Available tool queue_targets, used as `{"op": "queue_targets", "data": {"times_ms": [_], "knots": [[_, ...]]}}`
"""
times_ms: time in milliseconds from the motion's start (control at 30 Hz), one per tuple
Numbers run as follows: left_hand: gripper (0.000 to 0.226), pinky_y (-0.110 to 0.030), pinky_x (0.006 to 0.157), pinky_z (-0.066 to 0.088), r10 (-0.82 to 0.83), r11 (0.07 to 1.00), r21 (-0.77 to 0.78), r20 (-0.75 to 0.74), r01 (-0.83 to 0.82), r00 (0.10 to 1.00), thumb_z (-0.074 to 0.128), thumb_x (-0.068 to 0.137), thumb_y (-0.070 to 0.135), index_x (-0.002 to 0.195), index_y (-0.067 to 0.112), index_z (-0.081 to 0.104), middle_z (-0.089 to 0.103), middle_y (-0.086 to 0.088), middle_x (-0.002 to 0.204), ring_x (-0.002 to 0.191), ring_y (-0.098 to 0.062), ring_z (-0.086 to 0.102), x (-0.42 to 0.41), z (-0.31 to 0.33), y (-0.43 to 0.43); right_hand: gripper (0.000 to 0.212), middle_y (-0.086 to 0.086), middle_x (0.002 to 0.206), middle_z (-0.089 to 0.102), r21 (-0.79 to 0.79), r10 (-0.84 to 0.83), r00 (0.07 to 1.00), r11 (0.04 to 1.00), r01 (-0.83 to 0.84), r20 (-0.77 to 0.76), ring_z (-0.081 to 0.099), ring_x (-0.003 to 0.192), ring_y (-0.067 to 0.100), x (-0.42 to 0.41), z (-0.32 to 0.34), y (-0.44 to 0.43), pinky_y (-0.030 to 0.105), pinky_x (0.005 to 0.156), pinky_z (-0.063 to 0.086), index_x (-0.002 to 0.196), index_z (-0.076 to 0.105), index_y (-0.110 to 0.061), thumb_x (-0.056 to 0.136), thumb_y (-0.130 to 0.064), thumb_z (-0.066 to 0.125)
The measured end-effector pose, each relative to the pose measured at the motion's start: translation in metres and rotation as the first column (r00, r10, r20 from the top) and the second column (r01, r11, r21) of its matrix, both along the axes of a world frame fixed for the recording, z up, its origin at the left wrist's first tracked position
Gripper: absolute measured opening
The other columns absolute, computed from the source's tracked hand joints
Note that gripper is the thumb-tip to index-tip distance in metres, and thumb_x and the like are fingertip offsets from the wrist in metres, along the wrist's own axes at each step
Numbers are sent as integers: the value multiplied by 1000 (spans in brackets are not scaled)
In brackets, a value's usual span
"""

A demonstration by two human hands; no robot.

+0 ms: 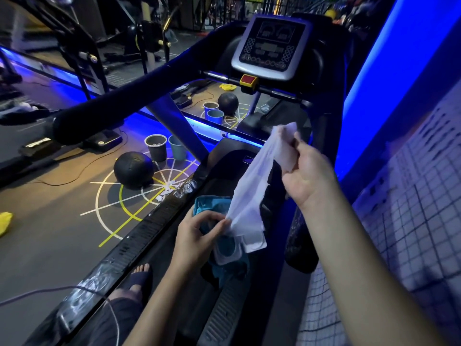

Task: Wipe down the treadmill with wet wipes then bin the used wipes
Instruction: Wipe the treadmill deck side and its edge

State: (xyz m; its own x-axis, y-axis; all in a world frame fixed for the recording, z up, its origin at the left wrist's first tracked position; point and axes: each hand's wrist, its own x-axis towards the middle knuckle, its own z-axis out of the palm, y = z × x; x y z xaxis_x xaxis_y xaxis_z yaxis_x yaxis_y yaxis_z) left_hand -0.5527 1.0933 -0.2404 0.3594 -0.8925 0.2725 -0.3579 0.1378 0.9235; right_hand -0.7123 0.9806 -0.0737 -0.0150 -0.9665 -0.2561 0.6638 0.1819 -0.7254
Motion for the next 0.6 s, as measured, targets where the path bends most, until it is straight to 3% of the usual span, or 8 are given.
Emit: {"op": "queue_targets", "data": {"times_ms": [67, 133, 200, 300, 367, 467, 533, 600], "knots": [[18, -13, 75, 45, 42, 999, 22, 9, -42, 999, 87, 86, 17, 78, 31, 78, 73, 2, 89, 89, -4, 64, 8, -11, -1, 17, 4, 91, 73, -27, -106, 994, 994, 107, 32, 70, 67, 3, -11, 3, -7, 19, 64, 58, 113, 69, -4, 99, -9, 60], [17, -9, 74, 43, 84, 995, 55, 24, -85, 996, 87, 85, 16, 79, 29, 77, 72, 2, 88, 89, 0, 63, 13, -18, 1, 13, 1, 88, 67, -105, -178, 978, 976, 190, 111, 66, 67, 0, -25, 7, -15, 14, 61, 52, 108, 66, -2, 99, -6, 58], [18, -12, 76, 46, 143, 986, 83, 5, -143, 990, 88, 85, 17, 77, 28, 77, 71, 8, 85, 86, 2, 63, 16, -26, 3, 15, 0, 88, 68, -161, -197, 976, 964, 210, 91, 65, 79, 2, -36, 10, -25, 14, 70, 51, 107, 67, 1, 99, -10, 60], [17, -41, 81, 54, 222, 972, 119, -177, -203, 959, 89, 78, 41, 79, 29, 77, 73, 12, 80, 83, -16, 68, 21, -31, -1, 26, 8, 109, 74, -177, -58, 998, 982, 61, 19, 69, 91, 10, -37, 8, -26, 20, 66, 55, 118, 67, 0, 101, -17, 59], [26, -51, 81, 56, 230, 973, 98, -285, -210, 931, 82, 74, 55, 87, 33, 78, 76, 5, 84, 86, -31, 71, 22, -29, -4, 37, 11, 117, 72, -145, 80, 994, 985, -90, -72, 71, 92, 14, -36, 3, -21, 25, 61, 57, 127, 63, 1, 104, -25, 53], [8, -44, 86, 55, 202, 978, 47, -414, -201, 888, 85, 88, 32, 91, 26, 80, 78, 6, 87, 86, -20, 70, 13, -20, -8, 37, 14, 103, 67, -148, 226, 959, 956, -252, -171, 70, 82, 19, -47, -2, -19, 34, 67, 60, 127, 56, 2, 106, -27, 47], [8, -41, 86, 55, 225, 973, 69, -477, -219, 849, 80, 93, 17, 94, 25, 79, 77, 11, 87, 87, -17, 69, 9, -20, -12, 35, 21, 108, 63, -169, 202, 936, 952, -257, -288, 67, 94, 26, -62, -8, -25, 42, 85, 57, 127, 56, 0, 104, -26, 52], [10, -43, 85, 57, 250, 967, 95, -503, -235, 828, 79, 94, 16, 96, 26, 79, 77, 12, 86, 86, -17, 70, 8, -23, -15, 22, 18, 108, 65, -194, 96, 878, 959, -208, -469, 64, 99, 27, -79, -14, -33, 48, 95, 52, 114, 63, -8, 102, -26, 56]]}}
